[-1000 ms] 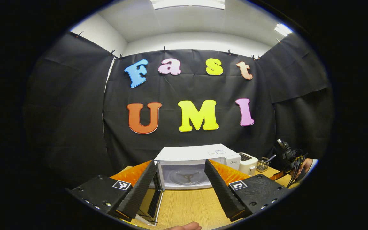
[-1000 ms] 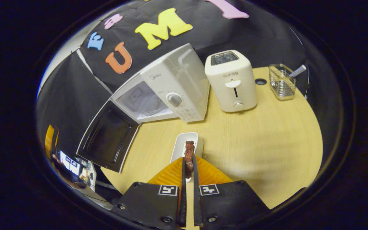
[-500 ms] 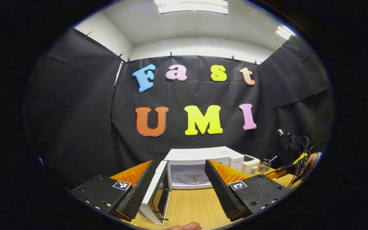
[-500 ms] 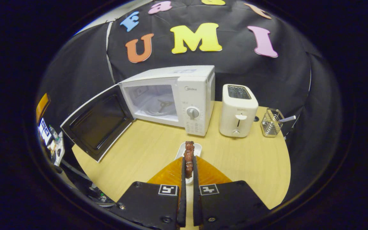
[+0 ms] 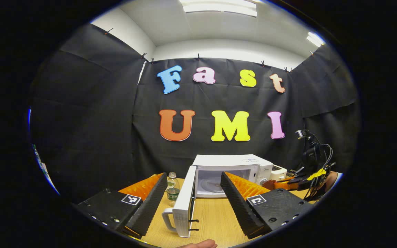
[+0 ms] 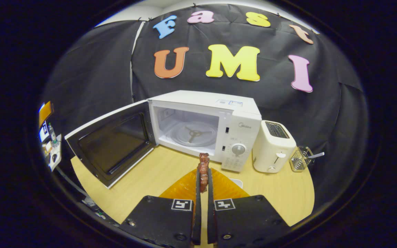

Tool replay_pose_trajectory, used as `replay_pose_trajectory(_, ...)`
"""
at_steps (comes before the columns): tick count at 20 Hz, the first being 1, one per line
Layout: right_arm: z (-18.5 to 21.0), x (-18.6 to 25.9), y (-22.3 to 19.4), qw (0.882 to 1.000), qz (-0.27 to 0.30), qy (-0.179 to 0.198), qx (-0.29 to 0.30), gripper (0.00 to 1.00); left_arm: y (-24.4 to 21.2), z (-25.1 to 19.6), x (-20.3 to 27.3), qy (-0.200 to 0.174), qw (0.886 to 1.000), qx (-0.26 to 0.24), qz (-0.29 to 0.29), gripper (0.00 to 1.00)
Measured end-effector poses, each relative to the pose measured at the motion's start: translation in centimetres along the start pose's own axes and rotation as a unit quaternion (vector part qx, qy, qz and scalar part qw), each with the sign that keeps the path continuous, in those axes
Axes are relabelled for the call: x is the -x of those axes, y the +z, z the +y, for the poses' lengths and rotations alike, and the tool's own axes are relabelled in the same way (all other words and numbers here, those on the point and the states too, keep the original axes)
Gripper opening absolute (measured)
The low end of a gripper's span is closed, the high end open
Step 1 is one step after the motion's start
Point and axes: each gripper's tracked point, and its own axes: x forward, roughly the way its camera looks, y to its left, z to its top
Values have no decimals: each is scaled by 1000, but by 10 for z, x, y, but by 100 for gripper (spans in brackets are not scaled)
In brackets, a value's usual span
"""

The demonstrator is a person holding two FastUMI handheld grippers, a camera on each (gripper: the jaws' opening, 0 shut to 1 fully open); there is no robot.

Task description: Open the microwave oven with the left hand, put the food in, and close the microwave oven.

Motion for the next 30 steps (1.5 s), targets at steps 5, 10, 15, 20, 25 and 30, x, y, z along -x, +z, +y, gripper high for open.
replay_pose_trajectory(5,30,-29,22,998,-59,-22,-6,10,-14,29,9,24,1000,0,4,94)
replay_pose_trajectory(10,57,-72,34,994,-96,-38,-45,10,-22,49,12,30,999,30,7,94)
replay_pose_trajectory(15,87,-130,46,988,-104,-26,-112,10,-42,62,11,41,998,18,33,94)
replay_pose_trajectory(20,88,-194,59,972,-105,-29,-210,10,-47,74,2,53,998,-5,40,92)
replay_pose_trajectory(25,66,-253,61,952,-100,-37,-287,10,-41,71,-4,51,998,-7,26,92)
replay_pose_trajectory(30,55,-283,58,943,-96,-54,-315,12,-40,73,-6,51,998,-9,30,92)
